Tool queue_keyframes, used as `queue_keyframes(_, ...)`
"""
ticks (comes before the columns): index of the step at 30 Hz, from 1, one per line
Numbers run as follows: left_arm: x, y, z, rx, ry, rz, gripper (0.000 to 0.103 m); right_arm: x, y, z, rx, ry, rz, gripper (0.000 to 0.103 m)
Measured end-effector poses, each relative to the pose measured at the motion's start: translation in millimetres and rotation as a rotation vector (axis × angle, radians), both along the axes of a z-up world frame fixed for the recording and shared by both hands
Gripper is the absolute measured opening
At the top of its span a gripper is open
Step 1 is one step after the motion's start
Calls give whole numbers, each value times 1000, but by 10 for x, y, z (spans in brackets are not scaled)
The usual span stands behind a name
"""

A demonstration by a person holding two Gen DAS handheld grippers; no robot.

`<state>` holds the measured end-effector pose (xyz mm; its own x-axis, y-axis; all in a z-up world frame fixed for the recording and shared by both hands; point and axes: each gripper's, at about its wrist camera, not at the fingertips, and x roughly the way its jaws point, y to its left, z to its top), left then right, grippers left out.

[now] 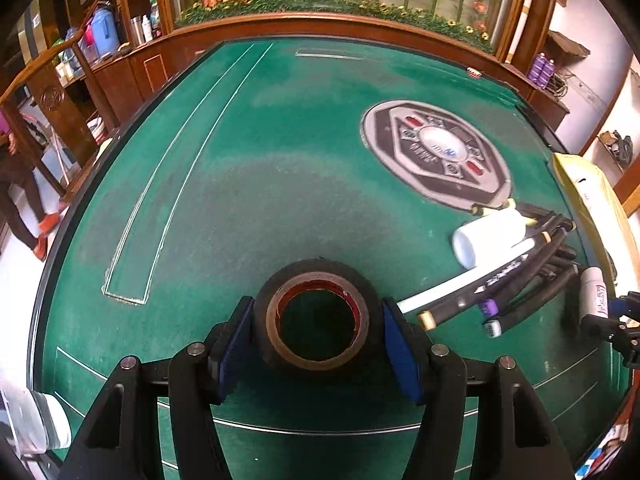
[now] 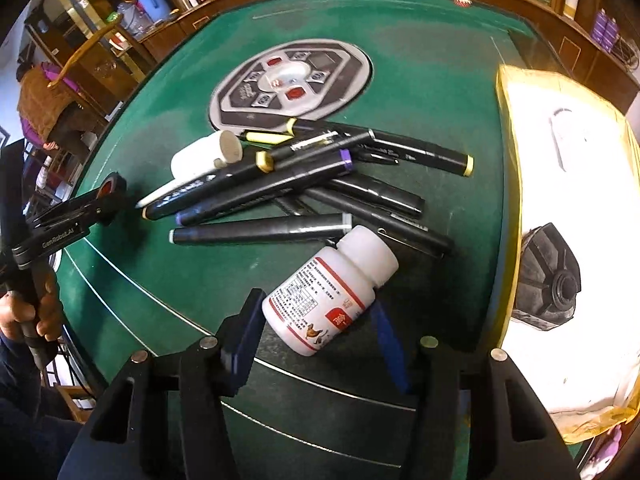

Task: Organize rigid objects
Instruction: 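Grasp the red-labelled white bottle with the right tool while the left grasps the tape roll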

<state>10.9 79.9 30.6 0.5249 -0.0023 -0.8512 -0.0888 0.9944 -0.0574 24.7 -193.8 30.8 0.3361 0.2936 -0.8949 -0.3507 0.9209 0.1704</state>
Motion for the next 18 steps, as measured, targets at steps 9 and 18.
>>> queue_keyframes(9, -14, -210, 208, -6, -38, -45, 66, -71, -74, 149, 47, -25, -5, 53)
queue_keyframes(18, 22, -750, 459, -22, -85, -157, 66, -113, -509, 386, 90, -76, -88, 53)
